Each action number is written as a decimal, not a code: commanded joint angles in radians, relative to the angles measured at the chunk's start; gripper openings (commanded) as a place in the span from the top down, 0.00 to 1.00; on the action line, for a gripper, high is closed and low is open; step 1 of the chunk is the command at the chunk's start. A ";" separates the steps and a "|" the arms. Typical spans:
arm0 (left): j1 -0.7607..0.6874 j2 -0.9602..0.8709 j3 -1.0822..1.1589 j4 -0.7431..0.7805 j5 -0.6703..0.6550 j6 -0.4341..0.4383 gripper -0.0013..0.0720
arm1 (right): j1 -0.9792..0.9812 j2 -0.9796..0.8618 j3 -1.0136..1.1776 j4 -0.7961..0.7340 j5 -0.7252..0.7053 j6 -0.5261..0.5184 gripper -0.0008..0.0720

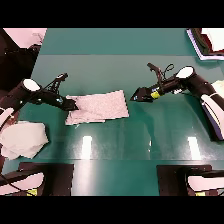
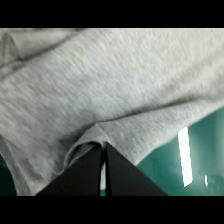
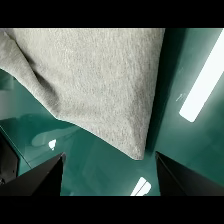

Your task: Fold the shirts.

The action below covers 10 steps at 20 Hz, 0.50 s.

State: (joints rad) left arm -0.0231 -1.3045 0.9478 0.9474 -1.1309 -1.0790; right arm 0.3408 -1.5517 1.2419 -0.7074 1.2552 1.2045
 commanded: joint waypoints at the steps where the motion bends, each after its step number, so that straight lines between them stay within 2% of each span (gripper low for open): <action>1: 0.000 0.082 0.008 0.125 -0.172 0.005 0.95 | -0.004 0.005 0.000 -0.002 0.011 0.000 0.13; 3: 0.000 0.152 0.007 0.214 -0.240 -0.013 0.95 | -0.011 0.011 -0.002 -0.003 0.009 0.000 0.13; 4: 0.000 0.171 0.007 0.222 -0.247 -0.048 0.91 | -0.015 0.013 -0.002 0.000 0.009 0.000 0.13; 6: 0.000 0.188 0.008 0.208 -0.230 -0.099 0.00 | -0.026 0.013 -0.002 0.000 0.010 0.000 0.13; 10: 0.000 0.188 0.008 0.101 -0.148 -0.122 0.01 | -0.065 0.012 -0.002 0.000 0.014 0.000 0.13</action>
State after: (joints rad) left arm -0.0231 -1.1297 0.9546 1.1126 -1.3190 -1.1706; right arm 0.2989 -1.5398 1.2404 -0.7086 1.2697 1.2045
